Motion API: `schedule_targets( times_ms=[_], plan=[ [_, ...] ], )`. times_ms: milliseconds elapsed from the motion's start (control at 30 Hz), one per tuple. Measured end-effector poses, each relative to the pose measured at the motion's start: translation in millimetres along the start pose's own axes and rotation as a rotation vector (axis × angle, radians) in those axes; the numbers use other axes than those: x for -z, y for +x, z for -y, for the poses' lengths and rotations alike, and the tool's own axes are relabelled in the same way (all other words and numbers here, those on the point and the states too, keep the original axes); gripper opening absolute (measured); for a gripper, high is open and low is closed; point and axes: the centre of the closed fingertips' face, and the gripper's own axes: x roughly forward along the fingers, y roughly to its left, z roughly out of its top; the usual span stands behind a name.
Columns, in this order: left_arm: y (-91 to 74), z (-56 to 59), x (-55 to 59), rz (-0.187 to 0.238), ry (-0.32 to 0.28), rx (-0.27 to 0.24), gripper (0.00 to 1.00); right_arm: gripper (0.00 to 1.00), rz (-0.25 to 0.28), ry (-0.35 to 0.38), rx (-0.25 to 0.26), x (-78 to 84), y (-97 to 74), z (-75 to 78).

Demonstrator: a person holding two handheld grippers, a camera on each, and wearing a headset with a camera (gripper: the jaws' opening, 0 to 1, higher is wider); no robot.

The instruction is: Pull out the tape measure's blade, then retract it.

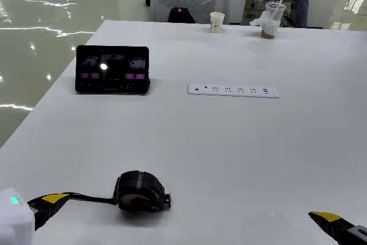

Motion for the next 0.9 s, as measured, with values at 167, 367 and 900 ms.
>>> schedule_targets(
  times_ms=[167, 367, 900],
  plan=[
    [0.1, 1.2, 0.6, -0.002, 0.003, 0.0, 0.99, 0.99, 0.0, 0.003, -0.001, 0.4, 0.1, 0.0],
    [-0.3, 1.4, 1.2, -0.005, 0.004, -0.001, 0.99, 0.99, 0.0, 0.002, -0.002, -0.1, 0.4, -0.3],
    [0.2, 2.3, 2.4, -0.012, 0.014, 0.003, 0.99, 0.99, 0.001, 0.0, -0.007, 0.7, 1.2, -1.1]
  ],
)
